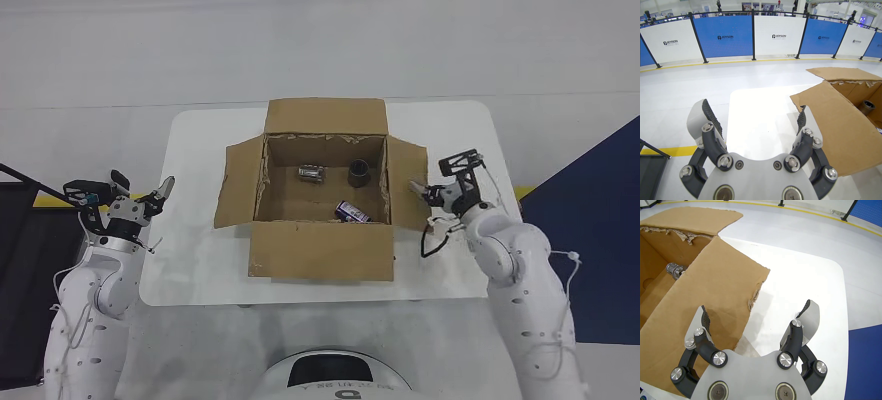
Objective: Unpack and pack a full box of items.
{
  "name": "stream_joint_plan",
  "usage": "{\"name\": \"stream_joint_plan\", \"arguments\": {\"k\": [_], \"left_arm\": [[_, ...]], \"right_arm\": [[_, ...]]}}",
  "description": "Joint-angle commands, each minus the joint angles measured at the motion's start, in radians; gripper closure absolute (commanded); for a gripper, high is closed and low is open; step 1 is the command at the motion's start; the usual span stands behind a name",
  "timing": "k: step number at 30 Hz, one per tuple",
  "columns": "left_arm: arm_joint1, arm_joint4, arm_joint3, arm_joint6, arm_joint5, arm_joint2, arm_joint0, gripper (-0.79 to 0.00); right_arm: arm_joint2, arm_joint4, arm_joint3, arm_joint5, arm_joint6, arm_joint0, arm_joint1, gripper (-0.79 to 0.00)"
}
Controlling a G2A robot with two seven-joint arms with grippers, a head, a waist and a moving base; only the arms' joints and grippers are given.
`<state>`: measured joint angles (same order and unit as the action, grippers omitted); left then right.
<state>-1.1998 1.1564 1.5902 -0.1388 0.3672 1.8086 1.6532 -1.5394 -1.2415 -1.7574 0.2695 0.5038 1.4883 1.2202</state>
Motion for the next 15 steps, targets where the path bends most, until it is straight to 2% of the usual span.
{"name": "stream_joint_plan", "arguments": {"k": [1, 15], "left_arm": [[0.000, 0.000, 0.000, 0.000, 0.000, 0.000, 0.000, -0.785], [0.000, 0.000, 0.000, 0.000, 0.000, 0.000, 0.000, -0.785]], "right_arm": [[0.034, -0.011, 0.005, 0.004, 0.017, -0.027, 0.002, -0.714], [0.262, -0.063, 0.060, -0.013, 0.118, -0.215, 0.026, -0.711]]}}
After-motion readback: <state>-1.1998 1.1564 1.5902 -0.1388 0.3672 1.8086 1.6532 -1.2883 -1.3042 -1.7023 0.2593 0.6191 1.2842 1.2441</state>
